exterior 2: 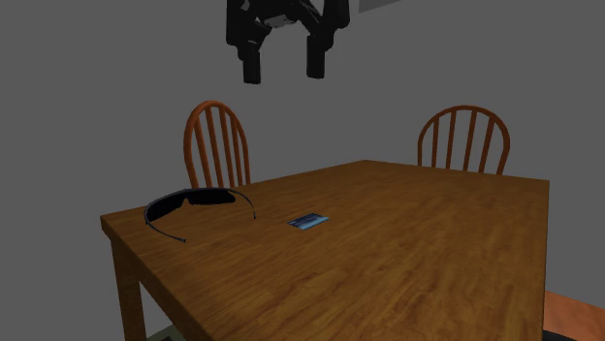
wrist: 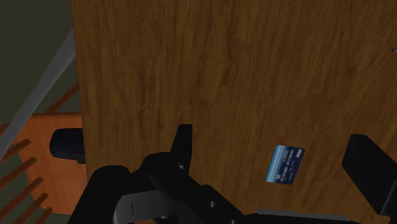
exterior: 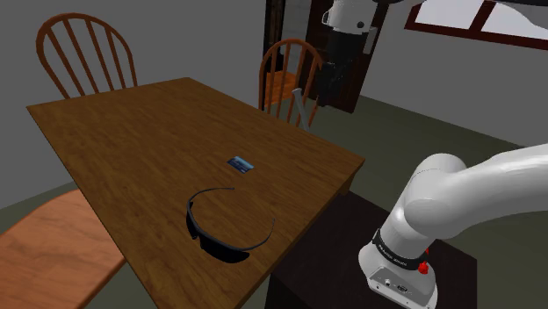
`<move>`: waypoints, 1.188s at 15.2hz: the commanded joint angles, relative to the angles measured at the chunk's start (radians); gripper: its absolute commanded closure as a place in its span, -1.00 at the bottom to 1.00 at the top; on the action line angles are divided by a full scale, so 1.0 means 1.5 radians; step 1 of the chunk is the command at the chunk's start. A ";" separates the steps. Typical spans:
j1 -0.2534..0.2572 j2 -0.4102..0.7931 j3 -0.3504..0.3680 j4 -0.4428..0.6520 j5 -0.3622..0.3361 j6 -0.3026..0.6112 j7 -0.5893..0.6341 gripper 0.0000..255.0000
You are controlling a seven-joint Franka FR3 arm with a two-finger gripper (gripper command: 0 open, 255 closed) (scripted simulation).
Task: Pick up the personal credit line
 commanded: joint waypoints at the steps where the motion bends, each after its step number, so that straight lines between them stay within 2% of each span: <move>1: 0.000 0.000 0.000 0.000 0.000 0.000 0.000 -1.00; 10: 0.015 0.295 0.060 0.131 0.027 0.005 0.085 -1.00; 18: 0.033 0.560 0.092 0.290 0.037 -0.029 0.156 -1.00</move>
